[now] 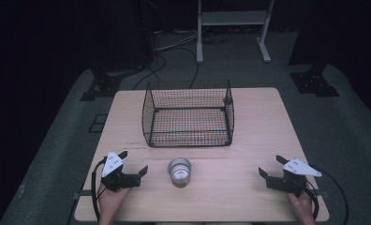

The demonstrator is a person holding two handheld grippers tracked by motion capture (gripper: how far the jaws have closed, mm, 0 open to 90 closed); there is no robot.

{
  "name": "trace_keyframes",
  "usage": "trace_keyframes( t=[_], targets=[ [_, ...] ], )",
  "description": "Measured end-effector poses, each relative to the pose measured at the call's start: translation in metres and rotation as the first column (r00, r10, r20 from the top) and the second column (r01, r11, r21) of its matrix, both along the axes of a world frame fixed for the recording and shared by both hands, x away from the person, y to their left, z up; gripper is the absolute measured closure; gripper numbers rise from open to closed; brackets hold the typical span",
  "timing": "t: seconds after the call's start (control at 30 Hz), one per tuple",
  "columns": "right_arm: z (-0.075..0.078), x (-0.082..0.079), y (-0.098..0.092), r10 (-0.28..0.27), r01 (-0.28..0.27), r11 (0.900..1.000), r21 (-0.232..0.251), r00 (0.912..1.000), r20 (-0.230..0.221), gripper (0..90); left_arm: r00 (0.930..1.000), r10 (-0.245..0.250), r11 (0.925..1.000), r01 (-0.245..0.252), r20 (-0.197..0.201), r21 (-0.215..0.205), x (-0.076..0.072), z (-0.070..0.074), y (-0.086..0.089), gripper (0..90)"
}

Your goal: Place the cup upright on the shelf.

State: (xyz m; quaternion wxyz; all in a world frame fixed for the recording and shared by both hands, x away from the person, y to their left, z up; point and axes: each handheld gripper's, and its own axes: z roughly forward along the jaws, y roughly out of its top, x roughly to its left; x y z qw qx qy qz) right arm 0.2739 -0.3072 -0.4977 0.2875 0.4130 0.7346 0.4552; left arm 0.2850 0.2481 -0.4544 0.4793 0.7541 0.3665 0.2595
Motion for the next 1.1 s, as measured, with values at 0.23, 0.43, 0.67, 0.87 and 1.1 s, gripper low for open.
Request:
trace_keyframes(
  t=[0.23, 0.43, 0.67, 0.87, 1.1],
  targets=[
    [0.0, 0.0, 0.0, 0.001, -0.001, 1.0, -0.001, 1.0, 0.001, 13.4, 0.9968, -0.08, 0.9966, 0.08, 0.0, -0.019, 0.0, 0.01, -0.009, 1.3],
    [0.0, 0.0, 0.0, 0.0, 0.0, 1.0, -0.001, 1.0, 0.0, 13.4, 0.9879, -0.154, 0.9881, 0.154, 0.021, -0.004, -0.004, 0.027, -0.016, 1.3],
    [0.0, 0.0, 0.0, 0.0, 0.0, 1.0, -0.002, 1.0, 0.0, 13.4, 0.9775, -0.211, 0.9773, 0.21, 0.011, 0.026, -0.003, 0.033, -0.027, 1.3],
    [0.0, 0.0, 0.0, 0.0, 0.0, 1.0, -0.002, 1.0, 0.0, 13.4, 0.9666, -0.256, 0.9661, 0.256, 0.002, 0.034, -0.001, 0.035, -0.039, 1.3],
    [0.0, 0.0, 0.0, 0.002, -0.002, 1.0, -0.002, 1.0, 0.0, 13.4, 0.9545, -0.298, 0.9535, 0.298, 0.003, 0.047, -0.001, 0.04, -0.051, 1.3]
  ],
)
